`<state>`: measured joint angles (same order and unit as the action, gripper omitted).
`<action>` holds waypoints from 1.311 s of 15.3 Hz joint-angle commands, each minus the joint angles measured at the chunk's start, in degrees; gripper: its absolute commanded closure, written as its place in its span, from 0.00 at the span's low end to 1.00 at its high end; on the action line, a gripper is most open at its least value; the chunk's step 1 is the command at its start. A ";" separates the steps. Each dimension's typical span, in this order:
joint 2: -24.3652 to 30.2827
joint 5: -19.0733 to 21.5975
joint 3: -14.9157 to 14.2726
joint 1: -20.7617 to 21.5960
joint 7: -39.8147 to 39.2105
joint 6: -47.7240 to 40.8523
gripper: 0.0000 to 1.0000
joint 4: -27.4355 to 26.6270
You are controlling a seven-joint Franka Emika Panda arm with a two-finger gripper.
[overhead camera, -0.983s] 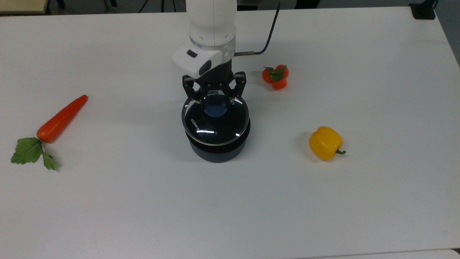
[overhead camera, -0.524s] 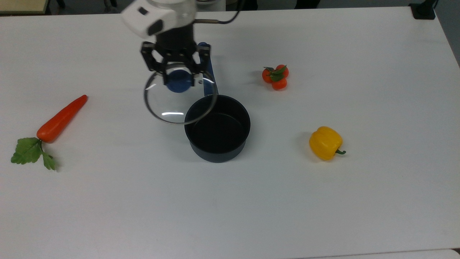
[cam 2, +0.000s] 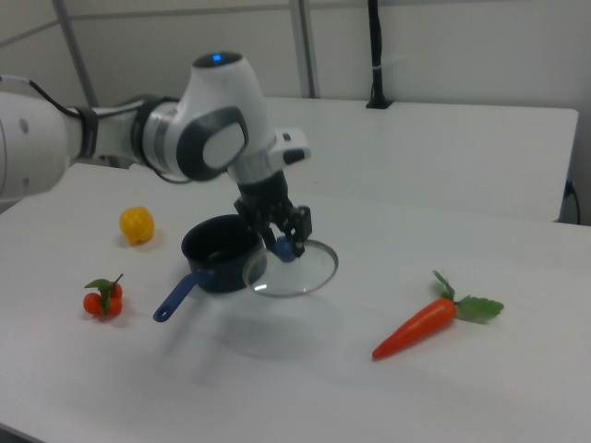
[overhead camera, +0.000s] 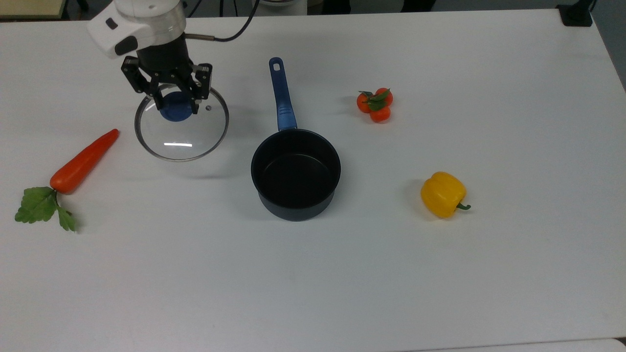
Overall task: Open lid
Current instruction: 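Lower the glass lid onto the table beside the saucepan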
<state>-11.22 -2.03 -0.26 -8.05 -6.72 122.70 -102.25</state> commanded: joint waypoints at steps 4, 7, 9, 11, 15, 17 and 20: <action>0.59 0.88 0.08 -0.39 -1.46 11.86 0.62 -10.34; -1.43 0.88 0.08 -0.39 -1.46 13.62 0.62 -10.34; -2.57 0.62 0.08 -0.39 -1.46 13.62 0.61 -10.43; -3.02 0.36 0.08 -0.74 -1.46 13.62 0.61 -10.60; -3.02 0.36 0.08 -0.74 -1.46 13.27 0.52 -12.18; -3.02 0.36 0.08 -0.74 -1.28 12.48 0.28 -12.19; -1.80 0.27 0.08 -0.65 -0.75 8.19 0.00 -10.70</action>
<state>-15.58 -2.03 -0.19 -8.70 -6.76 134.22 -112.71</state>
